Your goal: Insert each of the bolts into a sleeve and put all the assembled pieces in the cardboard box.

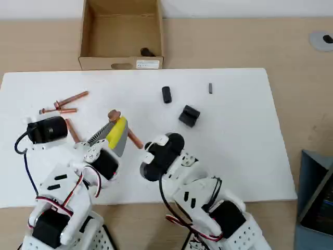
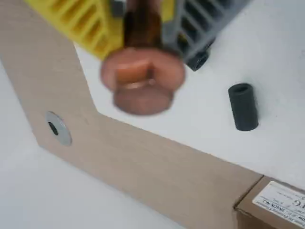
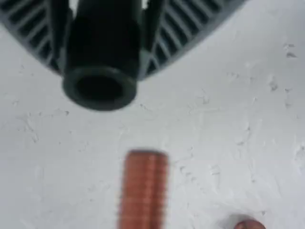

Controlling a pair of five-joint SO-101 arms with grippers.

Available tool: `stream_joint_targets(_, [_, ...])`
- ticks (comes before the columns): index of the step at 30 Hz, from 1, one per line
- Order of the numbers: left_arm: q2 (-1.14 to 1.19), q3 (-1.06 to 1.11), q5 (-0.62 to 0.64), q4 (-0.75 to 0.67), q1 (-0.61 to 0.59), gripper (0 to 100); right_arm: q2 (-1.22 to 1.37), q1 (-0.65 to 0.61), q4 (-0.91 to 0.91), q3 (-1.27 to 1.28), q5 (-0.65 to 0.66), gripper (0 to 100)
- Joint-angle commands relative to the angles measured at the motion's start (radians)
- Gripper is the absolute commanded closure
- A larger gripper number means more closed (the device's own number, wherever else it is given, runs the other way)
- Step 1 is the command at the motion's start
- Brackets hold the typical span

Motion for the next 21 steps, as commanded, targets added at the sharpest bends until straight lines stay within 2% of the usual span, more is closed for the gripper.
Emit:
stream_joint_targets(1, [-0.012, 0.011, 0.006, -0.028, 0.008, 100, -0.162, -0.015, -0.029, -0.059, -0.006, 98.9])
stream_joint_targets(6, [-0.012, 0.058, 0.006, -0.034, 0.009, 100, -0.162, -0.015, -0.034, -0.071, -0.006, 98.9])
stream_joint_targets(13, [-0.012, 0.149, 0.003, -0.199, 0.009, 100, -0.162, -0.015, -0.031, -0.081, -0.005, 98.9])
stream_joint_targets(21, [-0.012, 0.16, 0.006, -0.206, 0.043, 100, -0.163, -0.015, -0.032, -0.081, 0.035, 98.9])
